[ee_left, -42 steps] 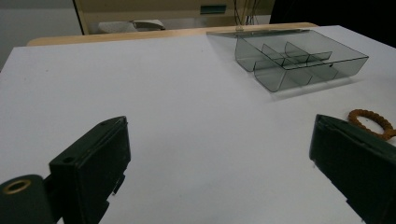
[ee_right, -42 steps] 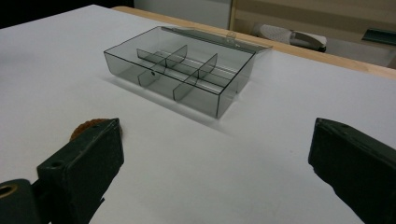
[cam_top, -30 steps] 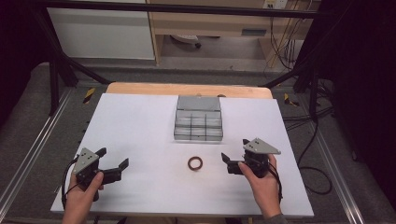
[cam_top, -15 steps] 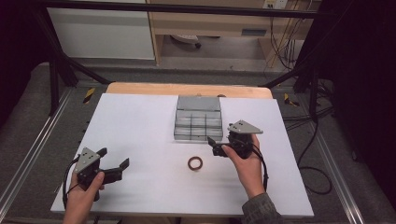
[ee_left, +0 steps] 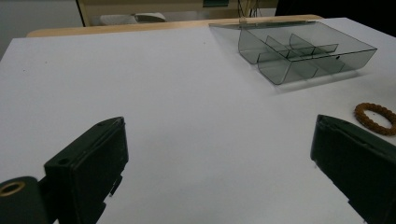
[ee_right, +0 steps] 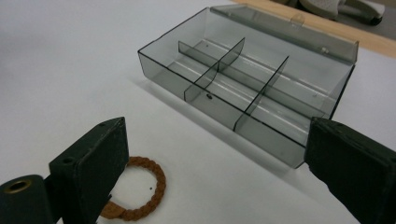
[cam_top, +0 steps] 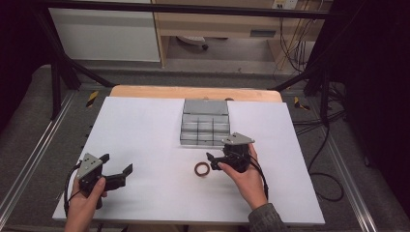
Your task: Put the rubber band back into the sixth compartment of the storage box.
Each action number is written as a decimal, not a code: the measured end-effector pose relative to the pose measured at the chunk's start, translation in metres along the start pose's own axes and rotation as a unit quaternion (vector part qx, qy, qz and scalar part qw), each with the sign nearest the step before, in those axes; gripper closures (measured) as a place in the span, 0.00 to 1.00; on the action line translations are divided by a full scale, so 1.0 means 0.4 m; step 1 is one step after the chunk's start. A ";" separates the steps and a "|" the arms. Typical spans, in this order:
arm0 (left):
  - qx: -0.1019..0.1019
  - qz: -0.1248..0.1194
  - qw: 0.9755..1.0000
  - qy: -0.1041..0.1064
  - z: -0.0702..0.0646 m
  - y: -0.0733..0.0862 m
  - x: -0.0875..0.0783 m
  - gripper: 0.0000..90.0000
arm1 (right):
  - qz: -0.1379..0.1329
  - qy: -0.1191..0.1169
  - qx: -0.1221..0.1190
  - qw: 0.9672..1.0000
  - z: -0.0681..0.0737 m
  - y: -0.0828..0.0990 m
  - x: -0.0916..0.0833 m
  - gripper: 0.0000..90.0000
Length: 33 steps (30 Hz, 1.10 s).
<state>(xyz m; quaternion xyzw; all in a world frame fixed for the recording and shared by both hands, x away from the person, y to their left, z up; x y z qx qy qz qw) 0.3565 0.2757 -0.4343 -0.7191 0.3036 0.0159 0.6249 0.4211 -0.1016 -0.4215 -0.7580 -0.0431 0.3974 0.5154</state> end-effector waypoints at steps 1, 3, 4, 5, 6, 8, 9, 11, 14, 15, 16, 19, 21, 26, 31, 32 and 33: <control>-0.002 0.000 1.000 -0.001 0.001 0.000 0.000 0.04 | 0.003 -0.002 0.002 1.000 0.003 0.002 0.003 0.09; -0.002 0.000 1.000 -0.001 0.003 0.001 -0.002 0.04 | 0.009 -0.007 0.004 1.000 0.008 0.007 0.009 0.10; -0.002 0.000 1.000 -0.001 0.004 0.001 -0.002 0.04 | 0.011 -0.008 0.005 1.000 0.010 0.009 0.011 0.11; -0.002 0.000 1.000 -0.001 0.004 0.001 -0.002 0.04 | 0.011 -0.008 0.005 1.000 0.010 0.009 0.011 0.11; -0.003 -0.001 1.000 -0.001 0.005 0.000 -0.003 0.04 | 0.019 -0.011 0.006 1.000 0.013 0.014 0.017 0.12; -0.002 0.000 1.000 -0.002 0.005 0.000 -0.001 0.04 | 0.020 -0.018 0.012 1.000 0.016 0.017 0.020 0.16; -0.002 0.000 1.000 -0.002 0.005 0.000 -0.001 0.04 | 0.020 -0.018 0.012 1.000 0.016 0.017 0.020 0.16; -0.003 0.002 1.000 0.000 0.004 0.000 0.000 0.04 | 0.023 -0.031 0.020 0.999 0.024 0.026 0.026 0.25; 0.002 0.003 1.000 0.003 -0.001 -0.001 0.002 0.04 | 0.034 -0.042 0.018 0.998 0.036 0.035 0.035 0.32; 0.002 0.003 1.000 0.003 -0.001 -0.001 0.002 0.04 | 0.036 -0.045 0.018 0.998 0.040 0.037 0.038 0.34; 0.002 0.004 1.000 0.003 -0.003 0.001 0.003 0.04 | 0.038 -0.047 0.020 0.998 0.043 0.037 0.040 0.36; 0.004 0.006 1.000 0.004 -0.004 0.002 0.004 0.04 | 0.043 -0.055 0.019 0.997 0.053 0.040 0.049 0.42; 0.005 0.009 1.000 0.005 -0.005 0.004 0.005 0.04 | 0.054 -0.057 0.020 0.997 0.058 0.046 0.059 0.44; 0.007 0.010 1.000 0.008 -0.010 0.004 0.008 0.04 | 0.066 -0.057 0.016 0.996 0.066 0.058 0.069 0.50; 0.009 0.014 1.000 0.011 -0.015 0.007 0.012 0.05 | 0.069 -0.058 0.018 0.996 0.065 0.062 0.073 0.59; 0.010 0.015 1.000 0.011 -0.015 0.007 0.012 0.05 | 0.069 -0.057 0.017 0.996 0.065 0.063 0.074 0.60; 0.011 0.016 1.000 0.011 -0.016 0.008 0.013 0.05 | 0.069 -0.057 0.018 0.996 0.064 0.064 0.075 0.62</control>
Point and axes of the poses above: each handheld gripper's, and its own axes: x roughly forward along the jaws, y roughly out of its underside, z roughly to its left, the point moved 4 cm from there along x, roughly forward along the jaws, and after that the axes turned 9 degrees about -x, right-handed, at the moved point
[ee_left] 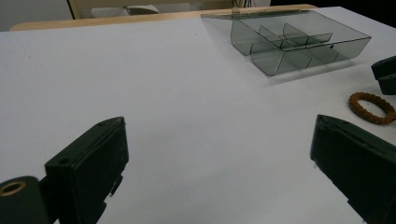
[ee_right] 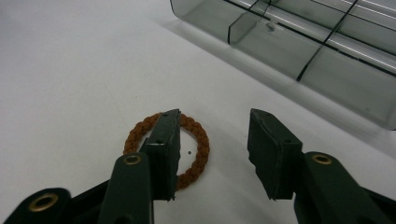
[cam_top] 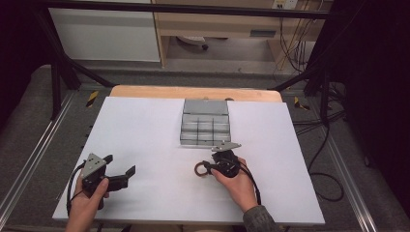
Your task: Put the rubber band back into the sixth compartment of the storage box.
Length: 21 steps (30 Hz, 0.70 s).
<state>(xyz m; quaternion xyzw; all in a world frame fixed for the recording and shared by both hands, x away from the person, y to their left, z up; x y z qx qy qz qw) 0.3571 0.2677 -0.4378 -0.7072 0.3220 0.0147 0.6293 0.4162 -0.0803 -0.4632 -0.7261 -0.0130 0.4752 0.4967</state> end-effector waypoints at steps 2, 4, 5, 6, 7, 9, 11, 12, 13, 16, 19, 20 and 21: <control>0.004 0.001 1.000 0.000 -0.001 0.001 0.001 0.05 | 0.000 -0.001 0.004 1.000 -0.003 0.001 -0.001 0.64; 0.006 0.003 1.000 0.000 -0.001 0.002 0.003 0.05 | -0.001 -0.002 0.009 1.000 -0.006 0.002 -0.002 0.67; 0.006 0.004 1.000 -0.001 0.000 0.003 0.003 0.05 | -0.004 -0.005 0.010 1.000 -0.006 0.002 -0.002 0.68; 0.005 0.004 1.000 -0.002 0.000 0.004 0.003 0.05 | -0.005 -0.007 0.010 1.000 -0.005 0.002 -0.001 0.70; 0.005 0.004 1.000 -0.002 0.000 0.004 0.003 0.05 | -0.005 -0.007 0.010 1.000 -0.005 0.002 -0.001 0.70; 0.003 0.002 1.000 -0.002 0.001 0.002 0.000 0.05 | -0.003 -0.015 0.006 1.000 0.001 0.003 0.005 0.73; 0.004 0.001 1.000 -0.002 0.000 0.001 0.000 0.05 | 0.013 -0.012 -0.008 1.000 0.014 0.008 0.016 0.75; 0.005 0.002 1.000 -0.001 -0.001 0.002 0.001 0.05 | 0.017 -0.012 -0.008 1.000 0.016 0.011 0.019 0.77; 0.005 0.002 1.000 -0.001 -0.001 0.002 0.001 0.05 | 0.026 -0.011 -0.009 1.000 0.017 0.014 0.022 0.77; 0.006 0.005 1.000 -0.001 -0.004 0.003 0.004 0.05 | 0.034 -0.003 -0.019 0.999 0.018 0.020 0.029 0.80; 0.009 0.005 1.000 -0.001 -0.005 0.004 0.004 0.05 | 0.033 0.000 -0.026 0.999 0.021 0.021 0.030 0.89; 0.008 0.006 1.000 -0.001 -0.005 0.004 0.004 0.05 | 0.032 0.000 -0.028 0.999 0.022 0.021 0.030 0.92; 0.007 0.007 1.000 -0.001 -0.004 0.005 0.004 0.05 | 0.031 0.000 -0.028 0.999 0.023 0.021 0.031 0.94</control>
Point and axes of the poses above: each handheld gripper's, and its own axes: x roughly forward along the jaws, y roughly out of its underside, z roughly to its left, the point moved 4 cm from there along x, roughly forward along the jaws, and after that the axes turned 9 degrees about -x, right-handed, at the moved point
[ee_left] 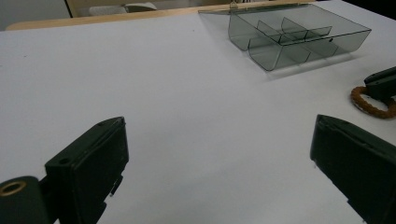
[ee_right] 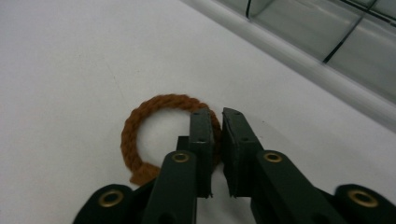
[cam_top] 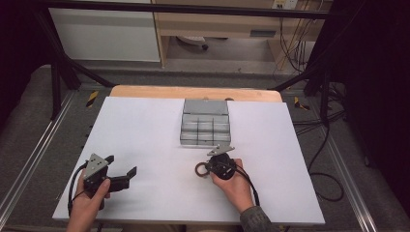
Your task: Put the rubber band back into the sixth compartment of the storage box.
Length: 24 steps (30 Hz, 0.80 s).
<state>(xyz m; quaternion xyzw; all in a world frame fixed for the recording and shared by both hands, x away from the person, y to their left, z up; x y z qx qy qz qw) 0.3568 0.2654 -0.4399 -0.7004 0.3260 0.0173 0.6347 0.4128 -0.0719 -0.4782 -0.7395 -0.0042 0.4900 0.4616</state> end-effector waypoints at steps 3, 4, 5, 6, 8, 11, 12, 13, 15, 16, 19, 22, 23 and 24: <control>0.001 0.003 1.000 0.001 -0.002 0.001 0.002 0.05 | -0.005 -0.002 -0.003 1.000 -0.001 0.002 0.000 0.95; 0.001 0.004 1.000 0.004 -0.005 0.001 0.003 0.05 | -0.008 -0.002 -0.001 1.000 -0.001 0.002 0.000 0.95; 0.004 0.004 1.000 0.004 -0.006 0.001 0.003 0.05 | -0.010 -0.002 0.001 1.000 -0.001 0.003 -0.001 0.95; 0.005 0.004 1.000 0.004 -0.007 0.001 0.003 0.05 | -0.013 0.000 0.000 1.000 -0.002 0.002 -0.002 0.95; 0.004 0.004 1.000 0.006 -0.008 0.001 0.003 0.05 | -0.025 0.003 -0.001 1.000 -0.002 -0.003 -0.006 0.95; -0.006 0.003 1.000 0.003 -0.003 0.003 0.003 0.05 | -0.035 0.003 -0.003 0.999 0.001 -0.009 -0.010 0.95; -0.009 0.002 1.000 0.003 -0.001 0.002 0.001 0.05 | -0.036 0.002 -0.003 0.999 0.002 -0.009 -0.011 0.95; -0.014 0.000 1.000 0.004 0.000 0.002 -0.001 0.05 | -0.039 0.001 -0.005 0.999 0.003 -0.010 -0.013 0.95; -0.015 -0.001 1.000 0.003 0.001 0.001 -0.002 0.05 | -0.047 0.002 -0.005 0.999 0.003 -0.012 -0.021 0.95; -0.018 -0.002 1.000 0.004 0.001 0.000 -0.003 0.05 | -0.051 0.001 -0.008 0.999 0.002 -0.013 -0.025 0.95; -0.019 -0.005 1.000 0.004 0.000 -0.002 -0.005 0.05 | -0.065 0.003 -0.009 0.998 0.000 -0.018 -0.038 0.95; -0.018 -0.005 1.000 0.003 0.000 -0.002 -0.004 0.05 | -0.076 0.002 -0.012 0.997 -0.005 -0.024 -0.050 0.95; -0.018 -0.006 1.000 0.004 0.000 -0.003 -0.003 0.05 | -0.080 0.002 -0.009 0.997 -0.007 -0.026 -0.054 0.95; -0.019 -0.007 1.000 0.005 0.000 -0.004 -0.003 0.05 | -0.084 0.002 -0.008 0.996 -0.009 -0.027 -0.056 0.95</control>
Point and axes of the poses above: each handheld gripper's, and its own axes: x roughly forward along the jaws, y roughly out of its underside, z roughly to its left, the point moved 4 cm from there along x, roughly forward along the jaws, and after that the axes turned 9 degrees about -x, right-handed, at the moved point
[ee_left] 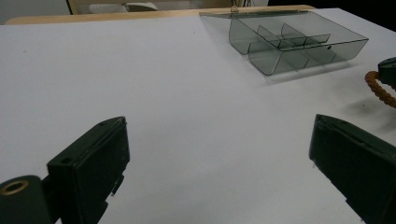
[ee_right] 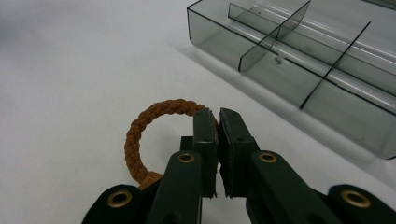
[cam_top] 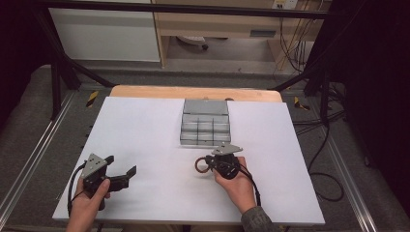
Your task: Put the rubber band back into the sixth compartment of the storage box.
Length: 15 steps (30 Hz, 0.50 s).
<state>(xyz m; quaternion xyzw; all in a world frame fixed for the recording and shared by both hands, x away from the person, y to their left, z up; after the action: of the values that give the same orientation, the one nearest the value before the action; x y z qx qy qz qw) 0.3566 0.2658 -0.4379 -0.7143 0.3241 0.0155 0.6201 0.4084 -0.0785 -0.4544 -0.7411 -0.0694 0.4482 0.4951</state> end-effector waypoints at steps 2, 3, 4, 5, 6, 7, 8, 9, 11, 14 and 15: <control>0.000 -0.001 1.000 0.001 0.000 -0.001 0.000 0.05 | -0.002 0.002 0.000 1.000 -0.002 -0.001 -0.001 0.95; 0.000 -0.001 1.000 0.001 -0.001 -0.001 0.001 0.05 | -0.004 0.003 0.000 1.000 -0.003 -0.001 -0.002 0.95; 0.001 0.000 1.000 0.001 -0.002 -0.001 0.002 0.05 | -0.010 0.003 0.003 1.000 -0.004 -0.003 -0.006 0.95; 0.001 0.000 1.000 0.001 -0.002 -0.001 0.002 0.05 | -0.010 0.003 0.003 1.000 -0.004 -0.003 -0.006 0.95; 0.000 -0.001 1.000 0.000 -0.002 -0.001 0.001 0.05 | -0.019 0.003 0.003 1.000 -0.005 -0.007 -0.012 0.95; -0.001 -0.001 1.000 -0.001 -0.002 0.000 -0.001 0.05 | -0.022 0.003 0.004 1.000 -0.006 -0.009 -0.015 0.95; -0.001 -0.001 1.000 -0.001 -0.002 0.000 -0.002 0.05 | -0.025 0.003 0.007 1.000 -0.006 -0.011 -0.019 0.95; -0.001 -0.001 1.000 -0.001 -0.002 0.000 -0.002 0.05 | -0.030 0.004 0.003 1.000 -0.008 -0.014 -0.022 0.95; -0.003 -0.003 1.000 -0.002 0.000 -0.001 -0.002 0.05 | -0.037 0.005 0.007 0.999 -0.010 -0.018 -0.030 0.95; -0.005 -0.003 1.000 -0.003 0.002 -0.001 -0.003 0.05 | -0.048 0.008 0.012 0.999 -0.017 -0.020 -0.040 0.95; -0.005 -0.003 1.000 -0.003 0.002 -0.001 -0.003 0.05 | -0.050 0.010 0.015 0.999 -0.020 -0.020 -0.043 0.95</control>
<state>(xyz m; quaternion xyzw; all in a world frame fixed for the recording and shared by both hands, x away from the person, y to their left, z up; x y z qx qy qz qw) 0.3563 0.2668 -0.4371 -0.7184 0.3202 0.0170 0.6173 0.4070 -0.0894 -0.4367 -0.7333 -0.0945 0.4169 0.5287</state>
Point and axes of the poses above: each handheld gripper's, and its own axes: x roughly forward along the jaws, y roughly out of its underside, z roughly to its left, the point moved 4 cm from there along x, roughly forward along the jaws, and after that the axes turned 9 degrees about -x, right-handed, at the moved point
